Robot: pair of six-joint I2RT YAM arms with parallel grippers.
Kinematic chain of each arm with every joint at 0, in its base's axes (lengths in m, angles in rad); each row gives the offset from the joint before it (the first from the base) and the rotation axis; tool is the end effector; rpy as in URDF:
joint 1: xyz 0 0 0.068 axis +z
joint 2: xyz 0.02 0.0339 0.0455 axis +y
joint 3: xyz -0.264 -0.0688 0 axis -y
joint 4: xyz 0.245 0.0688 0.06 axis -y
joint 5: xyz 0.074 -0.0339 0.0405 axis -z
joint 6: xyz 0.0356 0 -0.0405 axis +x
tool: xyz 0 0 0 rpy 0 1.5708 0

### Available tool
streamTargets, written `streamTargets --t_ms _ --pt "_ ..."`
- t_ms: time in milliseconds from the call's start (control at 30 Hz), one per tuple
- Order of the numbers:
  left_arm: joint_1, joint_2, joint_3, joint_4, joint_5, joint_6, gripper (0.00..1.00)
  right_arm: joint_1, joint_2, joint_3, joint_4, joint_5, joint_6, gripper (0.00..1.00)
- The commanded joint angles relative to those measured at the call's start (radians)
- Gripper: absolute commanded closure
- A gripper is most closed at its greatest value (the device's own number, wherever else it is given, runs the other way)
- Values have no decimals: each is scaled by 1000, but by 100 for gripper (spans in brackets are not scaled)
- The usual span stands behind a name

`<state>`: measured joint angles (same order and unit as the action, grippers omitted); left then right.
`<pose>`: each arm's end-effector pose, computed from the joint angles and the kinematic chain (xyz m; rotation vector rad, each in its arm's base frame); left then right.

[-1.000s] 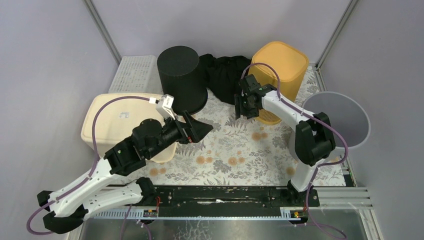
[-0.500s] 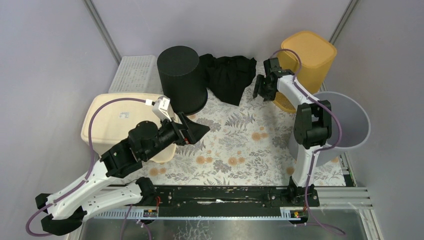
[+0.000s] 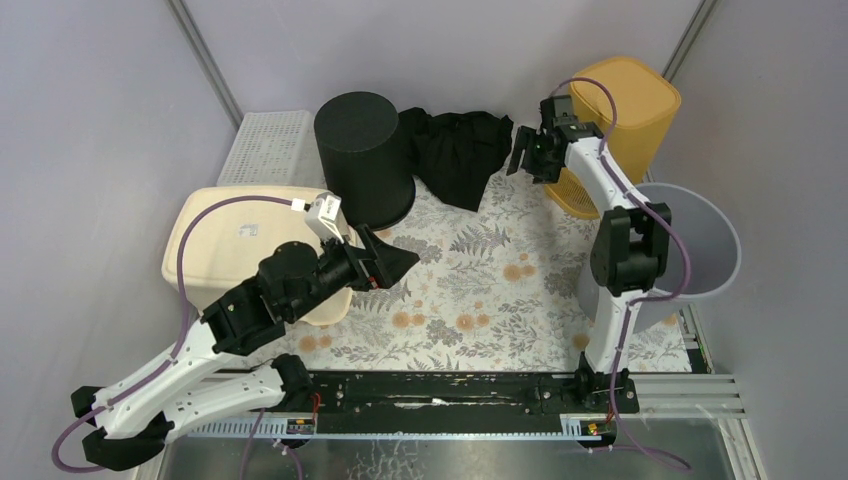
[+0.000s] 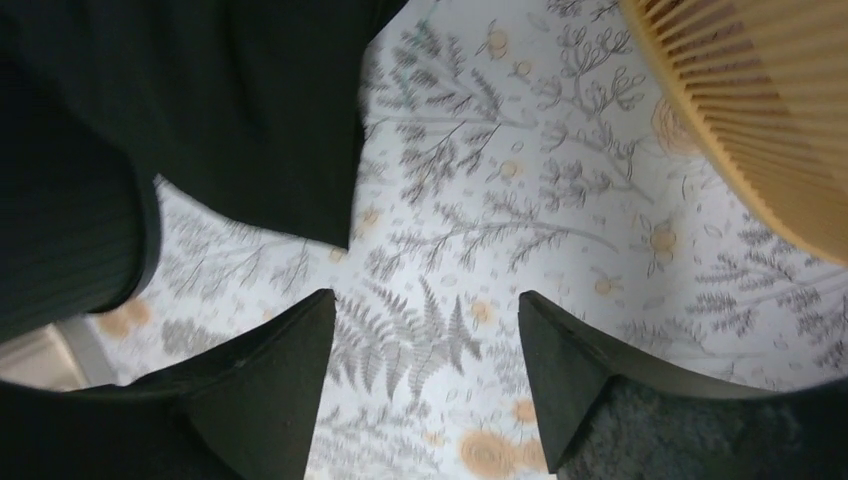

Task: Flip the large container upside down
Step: Move the container to the corner of the board.

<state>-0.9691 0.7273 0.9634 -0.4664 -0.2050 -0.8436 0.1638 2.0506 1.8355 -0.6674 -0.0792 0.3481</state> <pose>0.0925 -0.1220 0.3798 -0.0361 1.9387 -1.0834 0.4569 0.0784 0.2695 0.1929 2.4690 0.3196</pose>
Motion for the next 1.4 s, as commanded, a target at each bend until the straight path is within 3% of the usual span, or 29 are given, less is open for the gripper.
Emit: streamTargets --t_ms 0,100,267,500,1367 --pt "-2 -2 -10 7 -22 14 0 13 -249 -63 2 -101 -22 21" --pt "-3 -9 -27 12 -24 3 0 23 -369 -141 19 -180 -14 1" --pt "-2 -32 -63 29 -21 -11 0 83 -532 -241 21 -255 -19 0" --pt "-2 -24 -74 41 -20 -2 0 127 -668 -256 -10 -303 7 1" --pt "-2 -30 -95 72 -61 7 0 155 -754 -288 -45 -376 -10 0"
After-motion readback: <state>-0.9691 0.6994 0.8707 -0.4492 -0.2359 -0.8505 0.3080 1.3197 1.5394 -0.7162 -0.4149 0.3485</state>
